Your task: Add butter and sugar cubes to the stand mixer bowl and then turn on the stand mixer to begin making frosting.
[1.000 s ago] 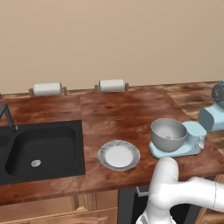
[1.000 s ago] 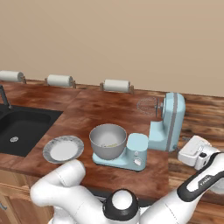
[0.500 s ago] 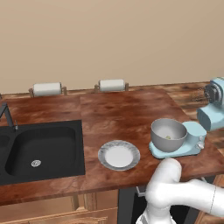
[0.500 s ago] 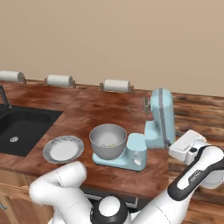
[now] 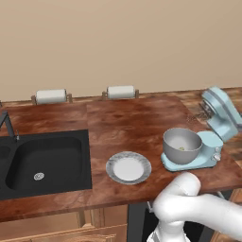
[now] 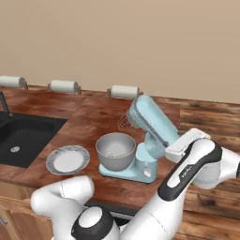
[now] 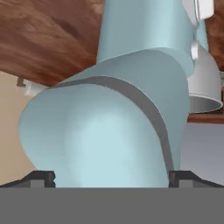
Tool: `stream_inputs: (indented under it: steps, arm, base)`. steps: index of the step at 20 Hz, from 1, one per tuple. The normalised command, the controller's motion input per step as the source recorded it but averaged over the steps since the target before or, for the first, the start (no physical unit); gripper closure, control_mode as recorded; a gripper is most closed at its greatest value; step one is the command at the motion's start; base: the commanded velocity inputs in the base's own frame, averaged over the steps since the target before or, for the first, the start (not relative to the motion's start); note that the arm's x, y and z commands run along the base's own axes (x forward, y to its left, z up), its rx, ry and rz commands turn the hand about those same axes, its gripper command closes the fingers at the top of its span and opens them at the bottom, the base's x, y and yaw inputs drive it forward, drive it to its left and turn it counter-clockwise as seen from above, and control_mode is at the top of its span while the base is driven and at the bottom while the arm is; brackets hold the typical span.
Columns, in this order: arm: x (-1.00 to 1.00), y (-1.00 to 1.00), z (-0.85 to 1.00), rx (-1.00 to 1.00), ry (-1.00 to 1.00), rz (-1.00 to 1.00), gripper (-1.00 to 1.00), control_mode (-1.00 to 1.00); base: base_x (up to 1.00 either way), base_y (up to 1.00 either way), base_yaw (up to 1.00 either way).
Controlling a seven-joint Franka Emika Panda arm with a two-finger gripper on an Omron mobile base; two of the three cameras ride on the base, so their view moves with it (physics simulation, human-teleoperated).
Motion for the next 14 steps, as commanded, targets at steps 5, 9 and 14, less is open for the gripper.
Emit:
stream_inputs:
  steps: [5,9,14]
  arm:
    - [0.0,0.78,-0.03,-0.19,0.13,-0.05,-1.0,-1.0]
    - [0.0,0.69,-0.11,-0.21,0.18,-0.03,-1.0,-1.0]
    - [0.0,0.62,-0.13,-0.19,0.18,-0.03,-1.0,-1.0]
  base:
    - [0.0,0.0,0.0]
    - [0.0,0.0,0.0]
    - [0.0,0.0,0.0]
